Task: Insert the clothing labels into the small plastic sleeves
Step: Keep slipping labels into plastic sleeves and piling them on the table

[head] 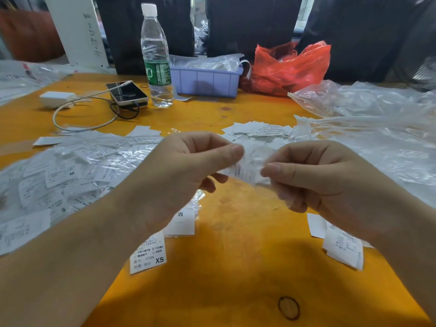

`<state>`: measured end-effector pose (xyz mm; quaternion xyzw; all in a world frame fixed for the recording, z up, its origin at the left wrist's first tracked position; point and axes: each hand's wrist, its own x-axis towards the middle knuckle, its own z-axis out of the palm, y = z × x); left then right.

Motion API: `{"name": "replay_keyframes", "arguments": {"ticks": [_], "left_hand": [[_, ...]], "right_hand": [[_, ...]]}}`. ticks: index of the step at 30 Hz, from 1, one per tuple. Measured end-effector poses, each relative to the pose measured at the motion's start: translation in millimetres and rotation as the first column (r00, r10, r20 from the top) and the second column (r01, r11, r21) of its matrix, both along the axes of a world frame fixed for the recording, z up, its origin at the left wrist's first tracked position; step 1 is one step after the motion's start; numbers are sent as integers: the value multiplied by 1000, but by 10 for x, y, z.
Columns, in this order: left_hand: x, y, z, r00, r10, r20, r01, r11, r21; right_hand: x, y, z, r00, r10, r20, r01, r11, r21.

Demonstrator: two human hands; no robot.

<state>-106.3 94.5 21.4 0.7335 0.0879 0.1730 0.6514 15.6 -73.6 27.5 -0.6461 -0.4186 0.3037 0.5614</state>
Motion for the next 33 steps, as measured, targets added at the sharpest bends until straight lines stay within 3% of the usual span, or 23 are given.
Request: {"name": "replay_keyframes", "arguments": {"ticks": [11,25,33], "left_hand": [[-31,33,88,985,117,128,-95,981,-166],[-28,-31,24,992,51,119,-37,993,-111],[-17,-7,40,983,137,119,-121,984,-129]], "right_hand": [[48,-20,23,996,-4,-86,5,1000,11],[-17,4,15,983,46,-177,-46,999,7],[-12,0,20,982,55,-180,-50,998,35]]}}
